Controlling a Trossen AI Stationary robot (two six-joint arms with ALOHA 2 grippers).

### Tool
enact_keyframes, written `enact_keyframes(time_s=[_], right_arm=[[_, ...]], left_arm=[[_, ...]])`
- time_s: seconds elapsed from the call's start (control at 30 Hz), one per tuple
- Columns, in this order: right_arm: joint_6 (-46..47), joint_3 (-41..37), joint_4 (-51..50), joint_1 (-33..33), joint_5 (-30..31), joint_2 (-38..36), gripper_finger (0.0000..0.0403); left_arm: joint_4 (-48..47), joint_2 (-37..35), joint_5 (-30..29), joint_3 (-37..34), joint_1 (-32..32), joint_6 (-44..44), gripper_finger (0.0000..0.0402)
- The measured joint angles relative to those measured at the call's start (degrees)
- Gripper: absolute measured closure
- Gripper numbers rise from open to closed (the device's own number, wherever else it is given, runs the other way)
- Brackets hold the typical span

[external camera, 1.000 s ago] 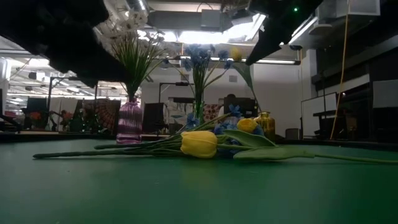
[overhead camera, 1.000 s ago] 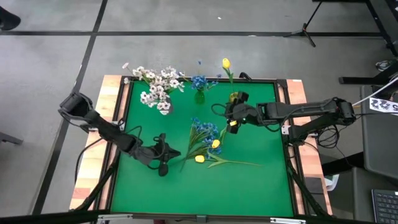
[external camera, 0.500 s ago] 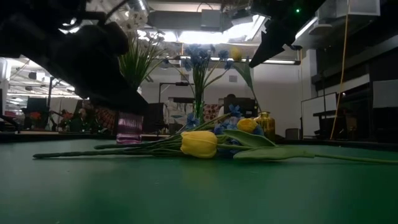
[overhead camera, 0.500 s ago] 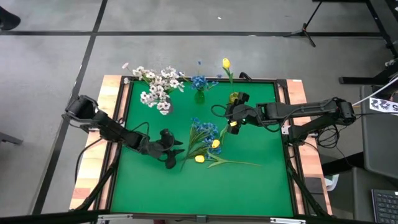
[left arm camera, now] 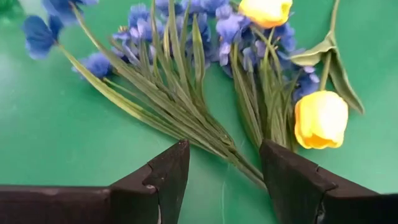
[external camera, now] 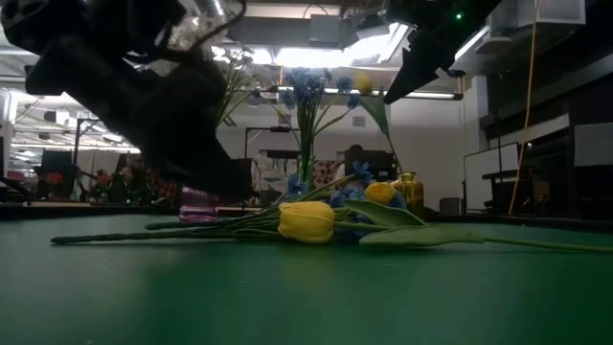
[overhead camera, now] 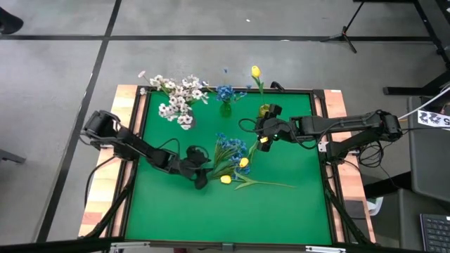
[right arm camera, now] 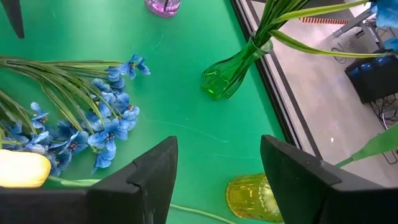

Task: Sort flowers into vase by color
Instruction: Put the top blue flower into the green vase

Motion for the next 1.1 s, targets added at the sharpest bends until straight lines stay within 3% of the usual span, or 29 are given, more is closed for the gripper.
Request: enact_keyframes(time_s=[0.37,0.67,0.77,1.03,1.1], right_arm=[[0.0,0.0,0.0,0.3,-0.2,0.0,0.0173],[0.2,0.0,0.1,0.3,-0.5,0.0,0.0173],[0.3,0.0,0.1,0.3,-0.5,0.0,0.0173],[1.2,0.0,0.0,0.3,-0.5,0.0,0.0173],[1.3,0.0,0.1,0.3,-0.5,0.0,0.0173]], left_arm=[[-0.6,7.3,-0.2,3.4,0.2,-2.1,0.0208],[-1.6,8.3,0.6,3.5,0.8,-6.1,0.0214],[-2.0,8.3,0.5,3.5,0.9,-8.1,0.0242],[-2.3,8.2,0.3,3.4,0.9,-8.6,0.0376],[-2.1,8.0,0.7,3.4,0.9,-7.9,0.0393]])
